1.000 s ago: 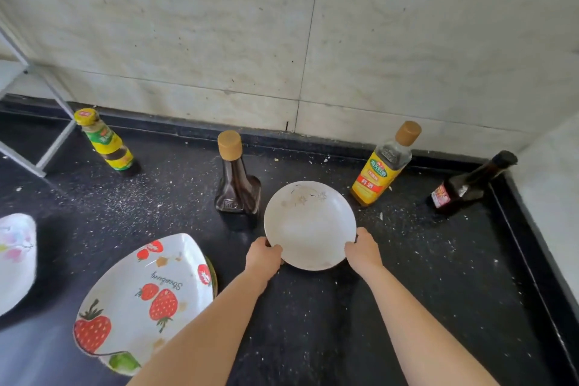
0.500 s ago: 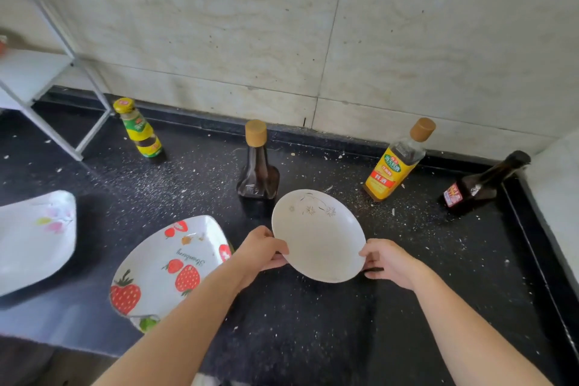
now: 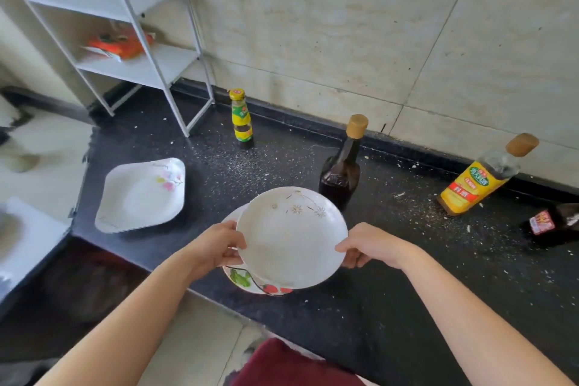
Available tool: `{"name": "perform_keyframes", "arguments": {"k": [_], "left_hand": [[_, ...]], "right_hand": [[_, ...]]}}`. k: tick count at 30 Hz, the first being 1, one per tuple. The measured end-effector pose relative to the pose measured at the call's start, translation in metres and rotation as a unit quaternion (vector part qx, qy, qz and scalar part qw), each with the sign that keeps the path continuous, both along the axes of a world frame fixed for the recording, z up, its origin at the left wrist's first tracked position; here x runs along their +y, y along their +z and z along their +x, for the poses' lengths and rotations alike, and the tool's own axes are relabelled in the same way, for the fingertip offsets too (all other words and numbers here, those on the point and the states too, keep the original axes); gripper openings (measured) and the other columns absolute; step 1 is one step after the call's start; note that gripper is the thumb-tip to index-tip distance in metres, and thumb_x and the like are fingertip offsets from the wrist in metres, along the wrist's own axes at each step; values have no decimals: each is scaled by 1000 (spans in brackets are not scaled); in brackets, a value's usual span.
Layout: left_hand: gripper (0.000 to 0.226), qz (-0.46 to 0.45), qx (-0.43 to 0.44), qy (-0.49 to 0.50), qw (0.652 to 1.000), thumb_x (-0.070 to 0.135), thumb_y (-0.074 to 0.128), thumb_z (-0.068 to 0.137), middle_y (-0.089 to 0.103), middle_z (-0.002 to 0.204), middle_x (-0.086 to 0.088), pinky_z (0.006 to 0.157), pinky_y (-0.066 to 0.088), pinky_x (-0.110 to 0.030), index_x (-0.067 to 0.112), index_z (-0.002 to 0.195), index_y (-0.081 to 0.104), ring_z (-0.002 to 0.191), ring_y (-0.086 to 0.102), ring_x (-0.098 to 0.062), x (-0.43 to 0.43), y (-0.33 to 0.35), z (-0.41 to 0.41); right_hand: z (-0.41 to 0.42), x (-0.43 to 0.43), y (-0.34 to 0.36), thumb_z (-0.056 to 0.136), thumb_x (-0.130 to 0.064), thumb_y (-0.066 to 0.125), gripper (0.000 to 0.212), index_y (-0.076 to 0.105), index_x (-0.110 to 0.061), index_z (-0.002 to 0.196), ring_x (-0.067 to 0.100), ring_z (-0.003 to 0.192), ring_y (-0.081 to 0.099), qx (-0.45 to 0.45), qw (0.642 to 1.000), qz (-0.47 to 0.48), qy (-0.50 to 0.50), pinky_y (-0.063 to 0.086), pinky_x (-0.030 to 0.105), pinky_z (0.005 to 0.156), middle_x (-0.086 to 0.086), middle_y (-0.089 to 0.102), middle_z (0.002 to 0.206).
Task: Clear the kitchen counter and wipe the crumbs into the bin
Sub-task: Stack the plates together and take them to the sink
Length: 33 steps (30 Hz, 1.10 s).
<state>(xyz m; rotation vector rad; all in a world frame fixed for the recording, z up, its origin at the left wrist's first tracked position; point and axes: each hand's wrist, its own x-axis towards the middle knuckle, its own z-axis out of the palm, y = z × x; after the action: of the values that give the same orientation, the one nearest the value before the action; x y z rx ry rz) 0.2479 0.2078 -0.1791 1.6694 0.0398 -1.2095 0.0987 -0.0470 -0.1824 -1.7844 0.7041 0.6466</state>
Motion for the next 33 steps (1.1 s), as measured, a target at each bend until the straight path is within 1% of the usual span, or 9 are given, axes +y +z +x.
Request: {"name": "perform_keyframes", "arguments": {"k": [2,6,10,12,17,23,27,30,33], "left_hand": [[38,29,-22,7,999,-10,46,81,67,107,-11,70,58,-30,12,109,60,87,65,-24,14,-3,7],[26,122,-103,7,987,-11,47,78,65,91,-15,71,59,-36,-3,100,58,77,64,-27,30,-17,17],[25,191,-202,-58,959,-3,45,76,67,77,-16,65,56,-34,-4,99,55,66,64,-28,30,-23,16],[21,215,-245,-92,941,0,45,75,65,71,-13,69,54,-36,0,95,53,66,60,-27,28,-26,15],[18,251,-299,-139,910,8,46,79,65,97,-13,70,44,-30,8,97,50,93,62,-31,23,-32,14],[28,256,-309,-165,901,20,49,84,59,96,-3,68,44,-28,12,111,50,83,59,-23,27,-38,19],[32,268,-360,-98,888,32,54,86,62,103,-3,70,42,-29,15,114,50,82,54,-19,31,-37,24],[40,251,-394,-9,884,32,56,87,62,102,-4,73,41,-28,14,121,51,84,52,-18,37,-30,35],[36,231,-406,53,883,27,55,88,58,98,-3,71,41,-28,12,121,53,80,55,-19,53,-23,57]], "right_hand": [[17,18,-3,87,-17,56,16,68,-8,93,12,66,63,3,999,-40,22,50,22,63,4,69,73],[39,39,-12,89,-20,54,21,67,-5,95,10,61,60,15,994,-92,59,48,19,59,0,66,69],[44,45,-19,89,-20,54,22,65,-5,101,11,63,59,32,991,-111,62,48,21,60,2,65,72],[45,46,-22,90,-20,54,22,64,-5,103,11,63,58,39,990,-122,60,48,21,61,2,64,73],[45,47,-24,91,-20,53,17,61,-7,100,11,63,57,42,987,-143,60,47,19,59,2,61,73],[49,44,-24,89,-28,54,20,61,-10,85,11,59,56,49,976,-190,94,47,21,58,1,60,67],[66,43,-9,89,-41,54,35,46,-18,64,10,47,43,-11,932,-340,124,37,23,51,-3,44,56],[90,55,9,90,-41,50,29,50,-15,76,16,58,48,-94,903,-402,119,37,32,54,0,51,66],[123,83,19,89,-34,49,22,51,-11,87,24,79,54,-160,898,-389,128,37,34,60,5,59,85]]}}
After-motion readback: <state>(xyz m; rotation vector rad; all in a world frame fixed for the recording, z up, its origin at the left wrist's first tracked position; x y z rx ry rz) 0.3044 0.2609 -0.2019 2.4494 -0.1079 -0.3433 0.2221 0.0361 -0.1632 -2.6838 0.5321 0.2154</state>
